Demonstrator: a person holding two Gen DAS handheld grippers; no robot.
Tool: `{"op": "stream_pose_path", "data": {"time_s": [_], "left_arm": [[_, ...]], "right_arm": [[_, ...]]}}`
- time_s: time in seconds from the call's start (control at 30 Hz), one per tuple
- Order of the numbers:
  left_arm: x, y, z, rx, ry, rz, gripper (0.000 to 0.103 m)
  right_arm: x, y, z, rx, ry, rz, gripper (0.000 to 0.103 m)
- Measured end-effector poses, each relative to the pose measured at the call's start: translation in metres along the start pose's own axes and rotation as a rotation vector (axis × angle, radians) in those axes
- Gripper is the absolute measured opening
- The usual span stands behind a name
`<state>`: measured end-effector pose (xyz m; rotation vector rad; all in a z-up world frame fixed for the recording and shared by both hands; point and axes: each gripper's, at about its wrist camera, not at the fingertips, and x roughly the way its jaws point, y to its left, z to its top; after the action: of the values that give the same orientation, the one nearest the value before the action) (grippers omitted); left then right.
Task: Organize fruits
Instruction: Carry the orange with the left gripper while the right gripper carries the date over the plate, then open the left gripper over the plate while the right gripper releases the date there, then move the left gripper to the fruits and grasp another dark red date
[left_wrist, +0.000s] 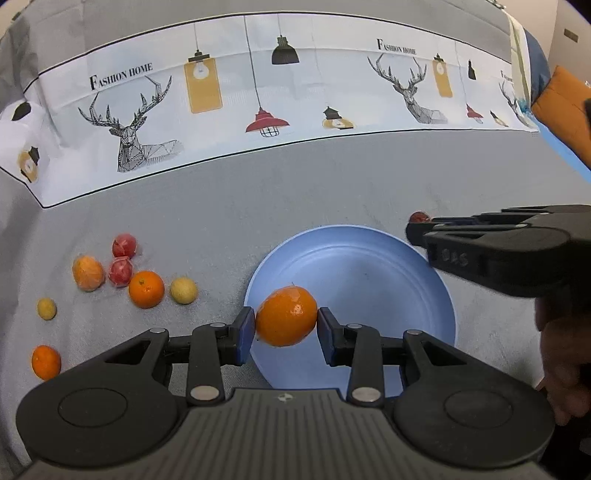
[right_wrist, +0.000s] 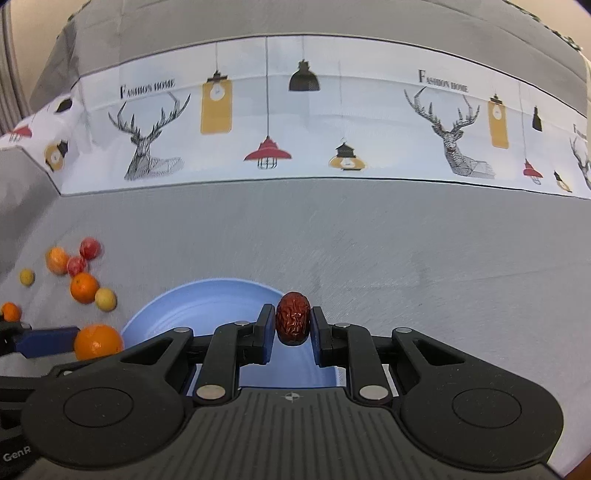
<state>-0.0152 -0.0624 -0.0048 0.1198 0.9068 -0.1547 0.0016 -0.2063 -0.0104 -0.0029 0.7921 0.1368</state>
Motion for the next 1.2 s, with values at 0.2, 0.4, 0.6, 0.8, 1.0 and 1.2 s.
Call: {"op": "stream_pose_path", "data": {"time_s": [0.2,0.4,0.6,0.8,1.0,1.2], "left_arm": [[0.011,0.0,-0.003,0.0,0.058,-0.017,0.041],[0.005,-0.002,-0.001,-0.019,0.026,-0.038,0.062],[0.007,0.0,0.0,-0.031,0.031,0.001,0.062],[0.006,0.003,-0.001,-0.041,0.023,0.017,0.059],[0.0,0.011,0.0,-0.073,-0.012,0.036,0.037],[-0.003,0.011,0.001,-0.077,-0.022,0.051,0.033]], "right_arm": [[0.009,0.007,-0.001,-0.026,0.036,-0.007,0.021],[0.013,0.008,-0.002,-0.028,0.059,-0.009,0.043],[0.01,0.002,0.0,0.005,0.045,-0.023,0.057],[0.009,0.005,0.001,-0.002,0.041,-0.015,0.057],[-0.002,0.002,0.006,0.008,-0.044,-0.048,0.056],[-0.004,-0.003,0.009,0.026,-0.069,-0.053,0.056]]}}
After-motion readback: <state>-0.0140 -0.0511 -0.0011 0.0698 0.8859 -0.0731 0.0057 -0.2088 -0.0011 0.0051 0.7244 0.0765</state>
